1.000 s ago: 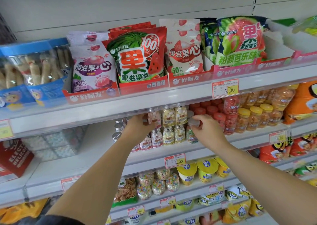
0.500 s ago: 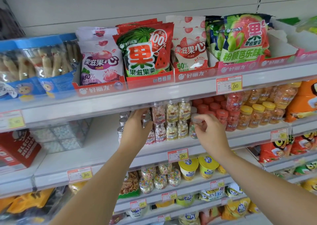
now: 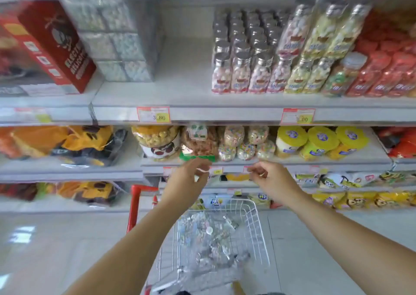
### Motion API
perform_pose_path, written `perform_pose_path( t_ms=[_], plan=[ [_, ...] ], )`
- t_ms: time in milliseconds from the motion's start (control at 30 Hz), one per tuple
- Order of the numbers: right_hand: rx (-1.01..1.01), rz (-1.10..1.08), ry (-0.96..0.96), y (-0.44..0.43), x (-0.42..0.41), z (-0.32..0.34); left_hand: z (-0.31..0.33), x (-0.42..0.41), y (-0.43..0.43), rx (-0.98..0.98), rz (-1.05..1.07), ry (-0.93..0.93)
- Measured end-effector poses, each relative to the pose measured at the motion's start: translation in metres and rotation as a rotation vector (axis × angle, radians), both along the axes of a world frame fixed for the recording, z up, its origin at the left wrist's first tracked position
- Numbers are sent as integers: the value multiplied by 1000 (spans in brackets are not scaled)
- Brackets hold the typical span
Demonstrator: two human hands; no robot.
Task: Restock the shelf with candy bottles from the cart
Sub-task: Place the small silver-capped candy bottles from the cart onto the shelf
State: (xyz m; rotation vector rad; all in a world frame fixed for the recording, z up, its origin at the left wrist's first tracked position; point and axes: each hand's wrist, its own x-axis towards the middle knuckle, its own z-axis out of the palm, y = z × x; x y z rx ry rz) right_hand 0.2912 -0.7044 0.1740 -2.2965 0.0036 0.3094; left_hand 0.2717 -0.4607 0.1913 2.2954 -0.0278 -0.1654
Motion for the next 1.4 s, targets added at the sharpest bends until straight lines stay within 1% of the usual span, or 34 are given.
perform_pose_path(
  t_ms=[100, 167, 233, 333, 400, 467, 567, 633, 733, 800, 900, 1000, 1133, 1267, 1400],
  plan=[
    [-78, 100, 295, 17, -26, -64, -53, -38, 38, -11, 60, 147],
    [-148, 151, 415, 23, -41, -103, -87, -62, 58, -22, 103, 241],
    [-189, 150, 497, 26, -51, -134, -121, -85, 71, -24, 132, 320],
    [-252, 113, 566, 27, -64, -183, -172, -106, 75, -21, 124, 419],
    [-278, 128, 607, 31, -74, -216, -210, -113, 68, -40, 110, 480],
    [-286, 141, 661, 35, -85, -250, -249, -116, 55, -33, 86, 579],
    [-326, 209, 737, 38, -96, -297, -307, -120, 37, 18, 59, 751],
    [-352, 275, 792, 38, -98, -326, -340, -120, 29, 54, 46, 816],
    [-449, 485, 887, 42, -95, -366, -383, -119, 20, 150, 26, 882],
    [-522, 599, 919, 45, -93, -388, -406, -120, 15, 163, 25, 909],
    [-561, 660, 950, 47, -96, -415, -433, -124, 9, 171, -11, 910],
    [-574, 713, 955, 46, -99, -429, -446, -127, 6, 187, -46, 932],
    [-523, 693, 898, 43, -96, -421, -453, -129, 6, 130, -70, 924],
    [-198, 452, 864, 35, -87, -396, -451, -119, 4, 136, -47, 867],
    [-5, 277, 762, 23, -73, -367, -436, -108, 5, 244, -123, 798]
  ],
)
